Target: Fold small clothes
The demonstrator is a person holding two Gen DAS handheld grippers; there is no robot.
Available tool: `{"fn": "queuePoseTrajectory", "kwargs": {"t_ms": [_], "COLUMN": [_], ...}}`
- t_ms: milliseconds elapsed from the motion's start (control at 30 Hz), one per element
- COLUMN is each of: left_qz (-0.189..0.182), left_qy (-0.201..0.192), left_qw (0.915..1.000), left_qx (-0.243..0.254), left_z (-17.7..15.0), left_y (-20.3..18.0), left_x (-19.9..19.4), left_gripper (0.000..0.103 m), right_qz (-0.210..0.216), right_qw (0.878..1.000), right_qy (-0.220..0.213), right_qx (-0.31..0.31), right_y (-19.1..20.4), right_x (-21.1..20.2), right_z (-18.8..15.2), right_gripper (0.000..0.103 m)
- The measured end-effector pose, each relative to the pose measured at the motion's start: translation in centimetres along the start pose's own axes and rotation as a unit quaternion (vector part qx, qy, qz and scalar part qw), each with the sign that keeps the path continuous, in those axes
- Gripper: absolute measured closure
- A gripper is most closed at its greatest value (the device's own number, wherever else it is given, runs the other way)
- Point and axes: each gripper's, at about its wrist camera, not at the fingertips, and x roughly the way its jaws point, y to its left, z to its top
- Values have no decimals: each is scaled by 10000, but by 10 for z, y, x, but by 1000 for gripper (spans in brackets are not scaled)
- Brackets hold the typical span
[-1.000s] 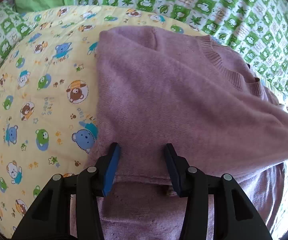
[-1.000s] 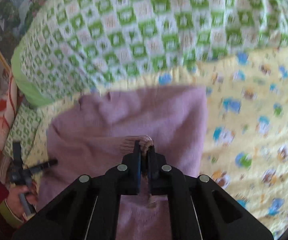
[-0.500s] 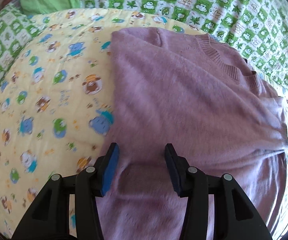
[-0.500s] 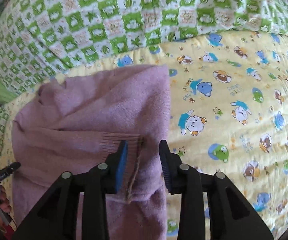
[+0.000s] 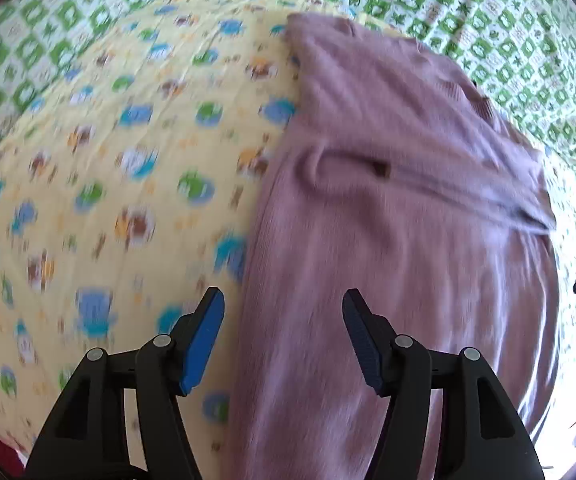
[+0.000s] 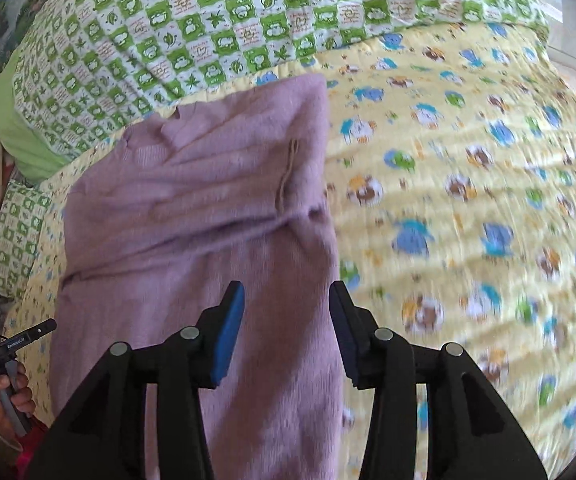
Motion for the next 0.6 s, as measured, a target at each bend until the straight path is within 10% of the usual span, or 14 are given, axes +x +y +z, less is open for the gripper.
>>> {"fn": "queuePoseTrajectory", "kwargs": {"t_ms": [600], "left_qz": [-504], "left_qy": [630], "left_qw": [9966], "left_qx": [148], "left_z": [-113], "left_y": [25], "left_x": [-31], "left_gripper": [30], "right_qz": [487], "right_qw": [9968], "right_qy": [252], "right_qx": [583], "right_y": [-22], "right_x": [-56], "right_z": [-129], "right_gripper": [53]}}
